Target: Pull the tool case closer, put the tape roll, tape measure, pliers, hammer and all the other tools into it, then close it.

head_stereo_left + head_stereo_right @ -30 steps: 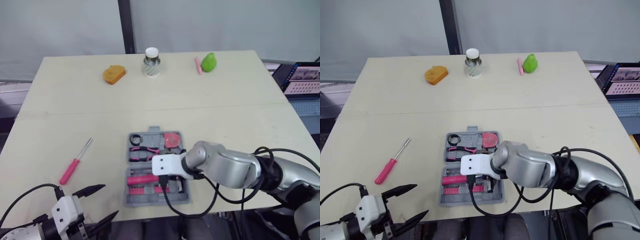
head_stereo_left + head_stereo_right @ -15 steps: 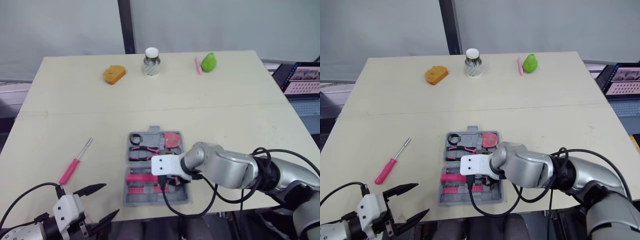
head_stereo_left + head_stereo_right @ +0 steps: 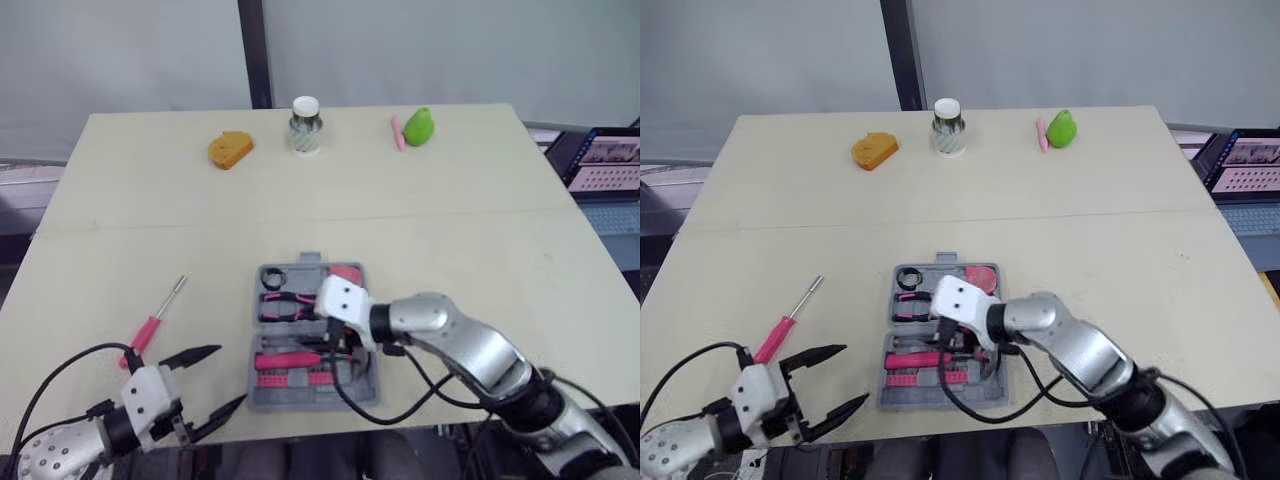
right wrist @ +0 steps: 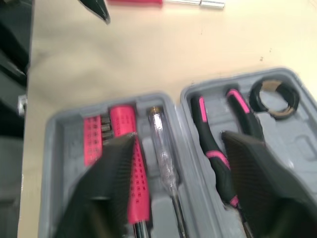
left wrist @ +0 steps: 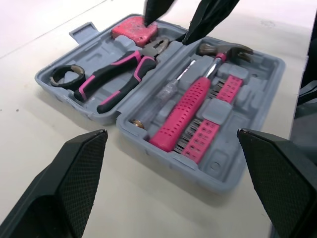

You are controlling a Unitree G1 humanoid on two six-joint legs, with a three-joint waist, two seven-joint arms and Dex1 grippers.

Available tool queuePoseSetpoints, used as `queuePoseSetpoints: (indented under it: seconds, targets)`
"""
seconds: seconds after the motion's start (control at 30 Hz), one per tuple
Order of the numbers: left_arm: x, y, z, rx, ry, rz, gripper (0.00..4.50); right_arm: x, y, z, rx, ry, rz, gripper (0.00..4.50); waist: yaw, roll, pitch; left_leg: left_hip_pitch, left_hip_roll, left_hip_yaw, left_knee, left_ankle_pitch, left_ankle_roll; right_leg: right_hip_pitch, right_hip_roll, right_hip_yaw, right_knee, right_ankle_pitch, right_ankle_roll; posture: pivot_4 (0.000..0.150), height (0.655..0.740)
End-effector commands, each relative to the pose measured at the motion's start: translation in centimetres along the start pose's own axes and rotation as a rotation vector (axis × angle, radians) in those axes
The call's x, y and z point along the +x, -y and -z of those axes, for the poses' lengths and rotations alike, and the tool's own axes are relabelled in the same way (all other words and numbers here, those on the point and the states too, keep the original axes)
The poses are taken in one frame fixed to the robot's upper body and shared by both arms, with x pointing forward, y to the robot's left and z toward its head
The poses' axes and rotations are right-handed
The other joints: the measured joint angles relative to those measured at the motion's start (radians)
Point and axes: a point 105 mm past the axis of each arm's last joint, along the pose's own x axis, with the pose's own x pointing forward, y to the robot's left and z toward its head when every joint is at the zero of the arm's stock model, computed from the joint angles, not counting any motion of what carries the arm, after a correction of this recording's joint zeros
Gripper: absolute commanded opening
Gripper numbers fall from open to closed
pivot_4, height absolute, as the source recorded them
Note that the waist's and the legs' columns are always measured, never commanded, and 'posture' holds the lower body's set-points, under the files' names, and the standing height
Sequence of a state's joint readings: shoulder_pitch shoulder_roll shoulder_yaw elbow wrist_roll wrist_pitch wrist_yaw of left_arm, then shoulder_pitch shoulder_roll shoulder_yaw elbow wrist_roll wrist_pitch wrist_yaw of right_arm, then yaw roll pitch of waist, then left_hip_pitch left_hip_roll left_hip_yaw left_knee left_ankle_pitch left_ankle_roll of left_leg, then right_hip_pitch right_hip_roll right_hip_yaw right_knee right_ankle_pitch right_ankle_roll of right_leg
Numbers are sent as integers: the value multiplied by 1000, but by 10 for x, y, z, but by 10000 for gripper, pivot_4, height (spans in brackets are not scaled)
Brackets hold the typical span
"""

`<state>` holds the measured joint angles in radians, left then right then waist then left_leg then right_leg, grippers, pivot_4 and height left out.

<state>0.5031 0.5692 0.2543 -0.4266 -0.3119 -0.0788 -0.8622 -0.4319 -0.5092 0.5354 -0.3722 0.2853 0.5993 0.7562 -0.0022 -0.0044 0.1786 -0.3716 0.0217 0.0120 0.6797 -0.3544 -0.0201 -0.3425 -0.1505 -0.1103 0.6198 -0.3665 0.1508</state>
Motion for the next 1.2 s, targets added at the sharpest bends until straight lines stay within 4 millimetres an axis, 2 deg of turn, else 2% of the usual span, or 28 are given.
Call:
queuePoseSetpoints:
  seconds: [0.03,0.07,0.1,0.53,0.9,1.2]
  targets:
    - [5,-5,-5,37,22,-7,45000,6,-5,11,-5,35,-66,6037,-2,0,0,0,0,0,0,0,0,0,0,0,0,0,0,1500,7400]
    - [7,-7,-5,41,24,-8,45000,9,-6,16,5,28,-81,621,-3,0,0,0,0,0,0,0,0,0,0,0,0,0,0,1500,7400]
    - [8,-8,-5,45,27,-9,45000,10,-7,19,16,22,-90,183,-3,0,0,0,0,1,0,0,0,0,0,0,0,0,0,1500,7400]
    - [7,-10,-3,60,24,-16,45000,21,-11,32,4,-46,-158,183,1,0,0,1,1,-1,1,0,0,1,1,0,0,0,0,1500,7400]
    - [9,-9,-4,65,24,-12,45000,20,-15,62,-80,-186,-168,183,0,0,0,1,1,0,1,0,-1,1,1,0,0,0,0,1500,7400]
    - [10,-9,-3,66,22,-10,45000,18,-21,74,-168,-232,-197,183,1,-1,-2,2,1,-1,1,-1,-1,2,1,0,0,0,0,1500,7400]
